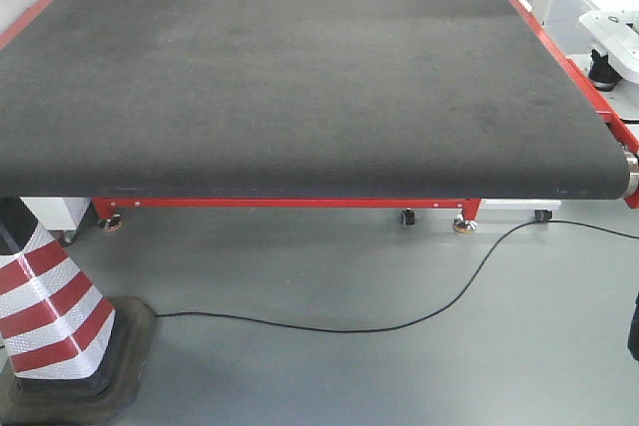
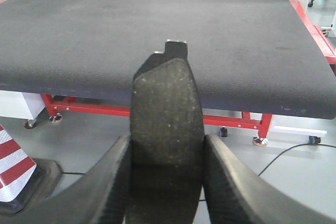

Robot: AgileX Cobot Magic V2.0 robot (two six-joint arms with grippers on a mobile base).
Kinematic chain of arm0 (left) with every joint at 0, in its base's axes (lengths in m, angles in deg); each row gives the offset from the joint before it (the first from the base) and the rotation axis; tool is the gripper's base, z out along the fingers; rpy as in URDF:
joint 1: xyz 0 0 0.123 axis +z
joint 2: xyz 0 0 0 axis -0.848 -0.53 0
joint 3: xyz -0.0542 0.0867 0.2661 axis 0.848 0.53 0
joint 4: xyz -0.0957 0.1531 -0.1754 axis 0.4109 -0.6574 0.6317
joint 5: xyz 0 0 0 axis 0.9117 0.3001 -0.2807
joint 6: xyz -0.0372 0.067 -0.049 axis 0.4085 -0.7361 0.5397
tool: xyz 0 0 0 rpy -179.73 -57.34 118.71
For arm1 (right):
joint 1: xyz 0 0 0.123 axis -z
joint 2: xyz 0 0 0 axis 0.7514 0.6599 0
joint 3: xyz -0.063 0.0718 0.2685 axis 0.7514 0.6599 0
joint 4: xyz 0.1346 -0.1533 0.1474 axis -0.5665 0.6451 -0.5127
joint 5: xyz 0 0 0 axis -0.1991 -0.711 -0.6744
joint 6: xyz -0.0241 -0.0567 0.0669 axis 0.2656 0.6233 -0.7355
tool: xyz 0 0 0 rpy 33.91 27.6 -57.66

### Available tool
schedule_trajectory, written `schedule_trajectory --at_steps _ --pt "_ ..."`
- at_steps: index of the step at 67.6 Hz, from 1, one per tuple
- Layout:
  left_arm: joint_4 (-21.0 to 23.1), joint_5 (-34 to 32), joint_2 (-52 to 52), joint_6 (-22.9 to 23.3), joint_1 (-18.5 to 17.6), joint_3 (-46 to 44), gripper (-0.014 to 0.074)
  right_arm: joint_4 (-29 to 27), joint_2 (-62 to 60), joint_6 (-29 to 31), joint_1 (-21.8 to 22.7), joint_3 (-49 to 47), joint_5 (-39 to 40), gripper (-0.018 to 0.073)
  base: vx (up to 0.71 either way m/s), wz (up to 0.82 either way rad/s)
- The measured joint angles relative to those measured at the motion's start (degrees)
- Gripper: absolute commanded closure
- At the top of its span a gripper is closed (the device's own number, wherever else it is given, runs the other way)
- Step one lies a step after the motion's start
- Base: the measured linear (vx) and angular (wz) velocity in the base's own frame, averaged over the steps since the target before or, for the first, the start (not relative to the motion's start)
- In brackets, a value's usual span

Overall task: Move and align brake pads A on conveyor
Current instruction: 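Drive up to the conveyor and stop over the black belt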

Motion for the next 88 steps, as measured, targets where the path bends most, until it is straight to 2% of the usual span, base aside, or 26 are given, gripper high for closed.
schedule_trajectory --at_steps 36,88 --pt "0.00 0.00 0.00 0.00 0.00 0.00 0.0603 0.00 0.00 0.00 0.00 0.00 0.00 0.0569 0.12 -0.06" --pt "0.00 -0.05 0.00 0.00 0.00 0.00 0.0603 0.00 0.00 0.00 0.00 0.00 0.00 0.0569 0.34 0.03"
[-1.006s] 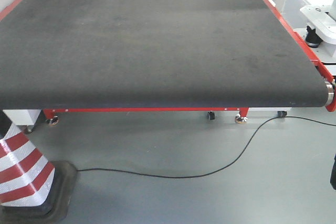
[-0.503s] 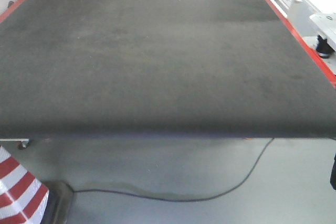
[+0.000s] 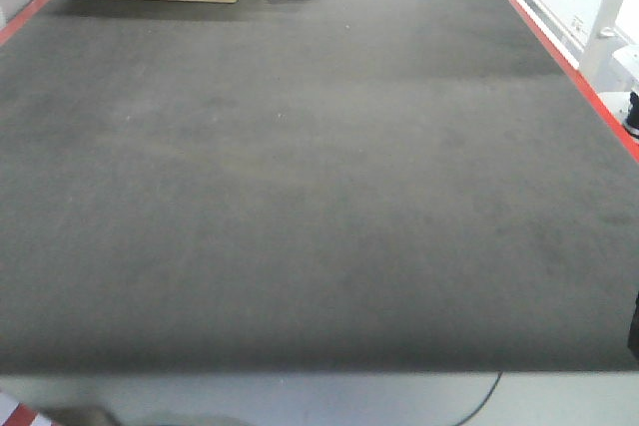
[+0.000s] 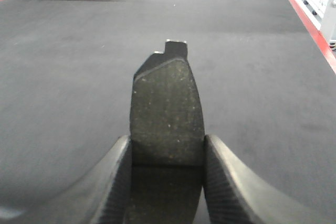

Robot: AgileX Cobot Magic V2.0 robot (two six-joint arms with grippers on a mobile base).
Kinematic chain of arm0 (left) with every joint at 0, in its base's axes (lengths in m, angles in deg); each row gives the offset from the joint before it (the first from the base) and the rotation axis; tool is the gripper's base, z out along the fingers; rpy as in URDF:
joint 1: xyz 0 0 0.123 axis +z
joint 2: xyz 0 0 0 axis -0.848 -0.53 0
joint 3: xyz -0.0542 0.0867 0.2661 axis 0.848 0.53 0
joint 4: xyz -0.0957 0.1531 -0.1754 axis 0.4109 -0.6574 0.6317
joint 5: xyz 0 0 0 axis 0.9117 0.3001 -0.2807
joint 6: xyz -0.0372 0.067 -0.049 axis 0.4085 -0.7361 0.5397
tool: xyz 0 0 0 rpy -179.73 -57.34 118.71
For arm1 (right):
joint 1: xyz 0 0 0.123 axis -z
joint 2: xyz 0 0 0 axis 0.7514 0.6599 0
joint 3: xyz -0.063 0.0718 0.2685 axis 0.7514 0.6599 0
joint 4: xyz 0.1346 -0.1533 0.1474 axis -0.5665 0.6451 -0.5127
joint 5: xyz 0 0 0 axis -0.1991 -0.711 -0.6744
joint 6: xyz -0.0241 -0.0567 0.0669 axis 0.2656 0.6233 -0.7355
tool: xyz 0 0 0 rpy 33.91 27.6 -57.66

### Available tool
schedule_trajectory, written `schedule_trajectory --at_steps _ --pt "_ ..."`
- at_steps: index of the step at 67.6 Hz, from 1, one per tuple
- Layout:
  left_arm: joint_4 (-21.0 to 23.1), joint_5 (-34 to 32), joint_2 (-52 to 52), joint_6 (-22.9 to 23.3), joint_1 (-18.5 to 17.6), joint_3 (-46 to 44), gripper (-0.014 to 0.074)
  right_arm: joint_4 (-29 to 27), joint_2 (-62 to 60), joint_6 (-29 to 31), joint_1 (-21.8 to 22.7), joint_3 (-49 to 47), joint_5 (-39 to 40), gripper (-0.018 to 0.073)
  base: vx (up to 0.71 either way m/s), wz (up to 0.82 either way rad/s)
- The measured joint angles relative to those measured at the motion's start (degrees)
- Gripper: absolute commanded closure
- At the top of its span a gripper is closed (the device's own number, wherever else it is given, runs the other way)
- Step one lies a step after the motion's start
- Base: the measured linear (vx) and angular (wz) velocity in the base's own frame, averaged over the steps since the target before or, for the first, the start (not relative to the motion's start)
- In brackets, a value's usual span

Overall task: Move and align brake pads A on conveyor
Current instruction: 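Drive up to the conveyor and stop over the black belt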

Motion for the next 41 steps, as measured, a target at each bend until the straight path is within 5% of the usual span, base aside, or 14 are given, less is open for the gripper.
schedule_trajectory --at_steps 41 --pt "0.00 0.00 0.00 0.00 0.00 0.00 0.0603 0.00 0.00 0.00 0.00 0.00 0.00 0.0569 0.28 0.00"
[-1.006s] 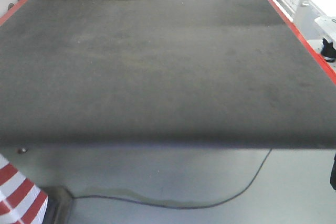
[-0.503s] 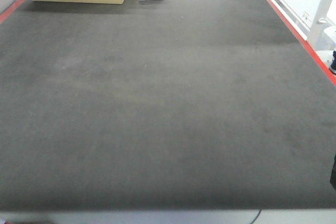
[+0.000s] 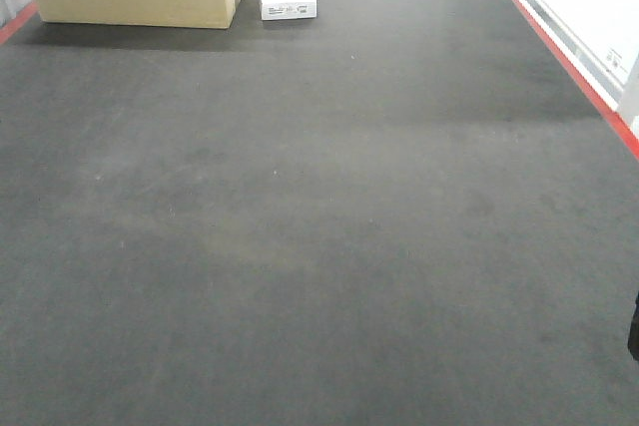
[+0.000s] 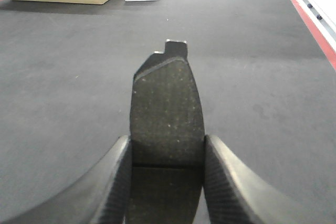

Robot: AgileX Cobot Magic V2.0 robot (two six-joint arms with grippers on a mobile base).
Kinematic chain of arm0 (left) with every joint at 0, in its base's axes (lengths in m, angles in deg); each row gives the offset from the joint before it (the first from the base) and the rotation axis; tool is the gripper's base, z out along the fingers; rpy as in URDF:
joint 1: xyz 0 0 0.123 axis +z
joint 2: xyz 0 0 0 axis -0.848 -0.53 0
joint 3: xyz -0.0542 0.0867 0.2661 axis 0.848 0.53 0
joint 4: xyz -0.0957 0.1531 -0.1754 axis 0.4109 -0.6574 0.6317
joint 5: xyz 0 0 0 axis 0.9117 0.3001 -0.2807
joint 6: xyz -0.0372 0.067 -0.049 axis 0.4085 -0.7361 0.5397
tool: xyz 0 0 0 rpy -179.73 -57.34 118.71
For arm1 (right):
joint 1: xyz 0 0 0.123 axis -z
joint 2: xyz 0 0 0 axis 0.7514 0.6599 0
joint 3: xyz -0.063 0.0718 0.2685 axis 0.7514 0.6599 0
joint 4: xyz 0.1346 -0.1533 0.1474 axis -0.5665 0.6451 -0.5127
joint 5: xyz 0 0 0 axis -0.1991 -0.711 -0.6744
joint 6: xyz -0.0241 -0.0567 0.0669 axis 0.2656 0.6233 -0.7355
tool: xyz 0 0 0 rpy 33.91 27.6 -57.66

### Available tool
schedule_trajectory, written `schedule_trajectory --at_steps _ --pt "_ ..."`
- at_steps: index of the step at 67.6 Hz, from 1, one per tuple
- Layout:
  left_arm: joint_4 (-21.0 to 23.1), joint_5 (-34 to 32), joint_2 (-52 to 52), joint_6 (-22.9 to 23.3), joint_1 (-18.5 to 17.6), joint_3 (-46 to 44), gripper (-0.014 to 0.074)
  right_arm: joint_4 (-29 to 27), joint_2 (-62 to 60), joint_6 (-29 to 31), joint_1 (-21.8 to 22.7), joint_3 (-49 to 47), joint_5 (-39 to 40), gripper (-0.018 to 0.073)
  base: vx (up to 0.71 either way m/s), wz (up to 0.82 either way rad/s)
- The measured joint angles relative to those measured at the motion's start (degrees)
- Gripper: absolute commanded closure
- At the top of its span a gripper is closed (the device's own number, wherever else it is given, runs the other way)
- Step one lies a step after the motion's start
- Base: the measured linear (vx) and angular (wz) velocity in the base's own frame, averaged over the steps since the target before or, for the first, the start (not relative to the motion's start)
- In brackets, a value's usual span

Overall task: Move and align brake pads A on conveyor
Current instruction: 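Drive up to the conveyor and stop over the black belt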

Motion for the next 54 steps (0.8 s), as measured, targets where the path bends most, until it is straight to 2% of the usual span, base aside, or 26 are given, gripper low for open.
schedule_trajectory --at_steps 54 --pt "0.00 -0.04 0.00 0.00 0.00 0.00 0.0603 0.00 0.00 0.00 0.00 0.00 0.00 0.0569 0.05 0.00"
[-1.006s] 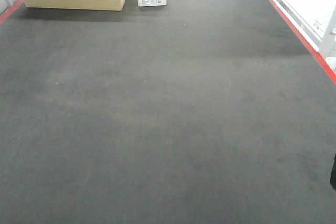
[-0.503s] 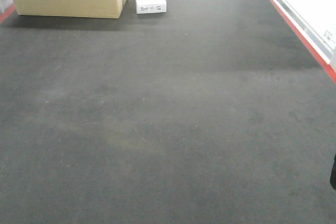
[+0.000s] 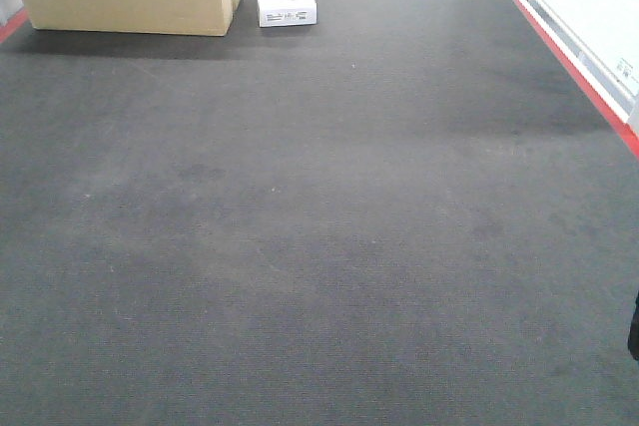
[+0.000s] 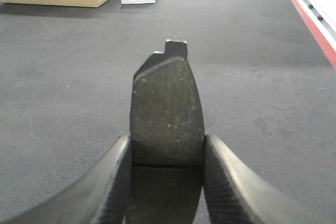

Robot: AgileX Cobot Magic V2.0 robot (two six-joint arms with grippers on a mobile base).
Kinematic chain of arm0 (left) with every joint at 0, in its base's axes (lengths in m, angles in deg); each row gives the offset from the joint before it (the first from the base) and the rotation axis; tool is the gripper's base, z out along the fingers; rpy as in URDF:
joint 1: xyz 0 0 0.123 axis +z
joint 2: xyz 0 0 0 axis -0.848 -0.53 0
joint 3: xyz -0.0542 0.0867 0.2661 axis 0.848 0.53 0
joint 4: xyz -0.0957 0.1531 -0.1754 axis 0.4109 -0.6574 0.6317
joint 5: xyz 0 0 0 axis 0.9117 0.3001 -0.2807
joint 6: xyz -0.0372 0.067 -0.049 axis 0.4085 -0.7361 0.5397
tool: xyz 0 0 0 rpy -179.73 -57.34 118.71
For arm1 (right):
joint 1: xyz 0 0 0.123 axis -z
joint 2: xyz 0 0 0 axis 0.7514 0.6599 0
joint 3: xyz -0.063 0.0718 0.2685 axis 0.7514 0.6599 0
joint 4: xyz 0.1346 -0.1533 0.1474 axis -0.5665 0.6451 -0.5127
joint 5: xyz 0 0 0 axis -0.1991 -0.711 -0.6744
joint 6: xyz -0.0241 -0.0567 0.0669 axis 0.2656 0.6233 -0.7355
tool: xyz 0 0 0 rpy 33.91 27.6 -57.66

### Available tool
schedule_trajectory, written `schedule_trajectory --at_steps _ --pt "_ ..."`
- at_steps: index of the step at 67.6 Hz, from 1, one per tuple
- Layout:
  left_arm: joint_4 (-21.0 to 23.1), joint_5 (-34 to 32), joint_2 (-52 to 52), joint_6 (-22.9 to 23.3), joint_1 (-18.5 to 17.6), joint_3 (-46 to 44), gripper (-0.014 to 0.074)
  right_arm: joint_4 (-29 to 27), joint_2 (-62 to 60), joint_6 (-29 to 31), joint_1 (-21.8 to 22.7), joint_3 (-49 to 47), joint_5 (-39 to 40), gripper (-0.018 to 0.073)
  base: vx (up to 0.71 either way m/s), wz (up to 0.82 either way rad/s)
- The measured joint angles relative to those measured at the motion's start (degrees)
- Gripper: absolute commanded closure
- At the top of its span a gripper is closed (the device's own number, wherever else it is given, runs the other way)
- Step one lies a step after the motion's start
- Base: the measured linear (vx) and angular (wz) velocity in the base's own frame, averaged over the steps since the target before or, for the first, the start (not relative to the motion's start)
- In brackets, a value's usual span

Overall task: Move and align brake pads A on conveyor
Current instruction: 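Drive up to the conveyor and stop over the black belt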

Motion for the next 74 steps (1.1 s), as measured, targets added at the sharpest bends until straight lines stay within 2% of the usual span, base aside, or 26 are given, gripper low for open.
schedule_trajectory --at_steps 66,74 --pt "-0.13 1.06 -0.98 0.00 0.00 -0.53 0.0601 0.00 0.00 0.00 0.00 0.00 0.00 0.0569 0.00 0.00" --pt "-0.32 3.22 -6.97 3.00 0.00 -3.87 0.0599 0.00 0.00 0.00 0.00 0.00 0.00 0.0569 0.00 0.00"
